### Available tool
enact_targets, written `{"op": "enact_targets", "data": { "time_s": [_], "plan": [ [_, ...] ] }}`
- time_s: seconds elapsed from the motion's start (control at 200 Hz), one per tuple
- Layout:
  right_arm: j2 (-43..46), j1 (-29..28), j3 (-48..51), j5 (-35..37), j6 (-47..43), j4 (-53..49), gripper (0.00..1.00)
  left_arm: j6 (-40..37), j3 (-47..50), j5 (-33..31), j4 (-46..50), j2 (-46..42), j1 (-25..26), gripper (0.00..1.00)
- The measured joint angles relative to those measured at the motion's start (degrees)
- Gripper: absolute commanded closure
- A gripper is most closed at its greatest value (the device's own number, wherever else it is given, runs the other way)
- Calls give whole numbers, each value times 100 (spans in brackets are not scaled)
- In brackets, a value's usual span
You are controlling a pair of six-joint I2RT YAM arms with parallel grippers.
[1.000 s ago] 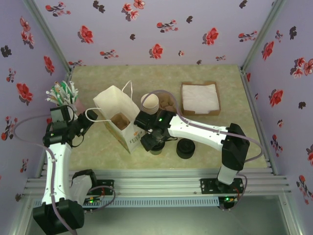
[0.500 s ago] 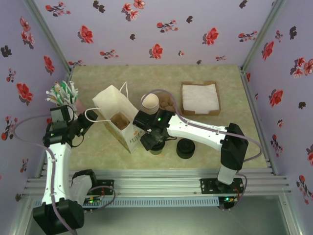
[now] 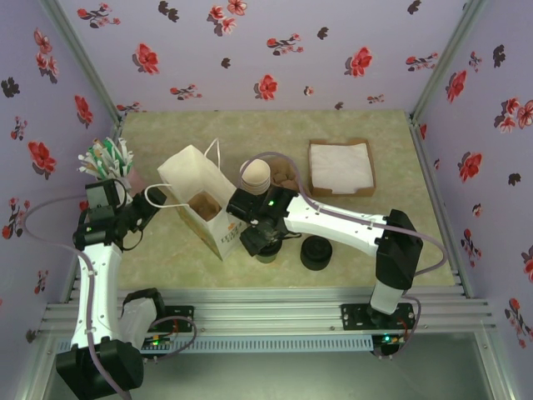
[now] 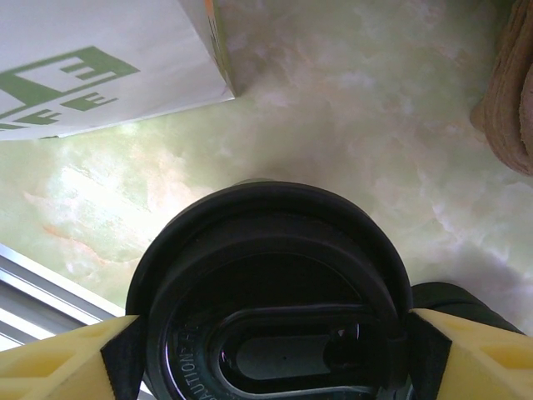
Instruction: Pack the takeout coffee
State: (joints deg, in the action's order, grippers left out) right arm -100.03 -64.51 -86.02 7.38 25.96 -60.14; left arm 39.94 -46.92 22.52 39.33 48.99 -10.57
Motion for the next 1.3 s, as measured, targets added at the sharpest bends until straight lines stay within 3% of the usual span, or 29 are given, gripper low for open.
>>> {"op": "enact_targets", "data": {
  "time_s": [0.31, 0.81, 1.13, 1.3],
  "plan": [
    [0, -26, 0, 26, 0, -2, 27, -50, 0, -74, 39, -2, 0, 41],
    [195, -81, 46, 37, 20, -44, 27, -457, -848, -1235, 776, -240, -55, 42],
    [699, -81, 227, 35, 74, -35, 28, -481, -1823, -1272, 837, 592, -264, 48],
    [920, -90, 372, 35, 136, -46, 28, -542, -2651, -1132, 820, 1659, -262, 53]
  ]
}}
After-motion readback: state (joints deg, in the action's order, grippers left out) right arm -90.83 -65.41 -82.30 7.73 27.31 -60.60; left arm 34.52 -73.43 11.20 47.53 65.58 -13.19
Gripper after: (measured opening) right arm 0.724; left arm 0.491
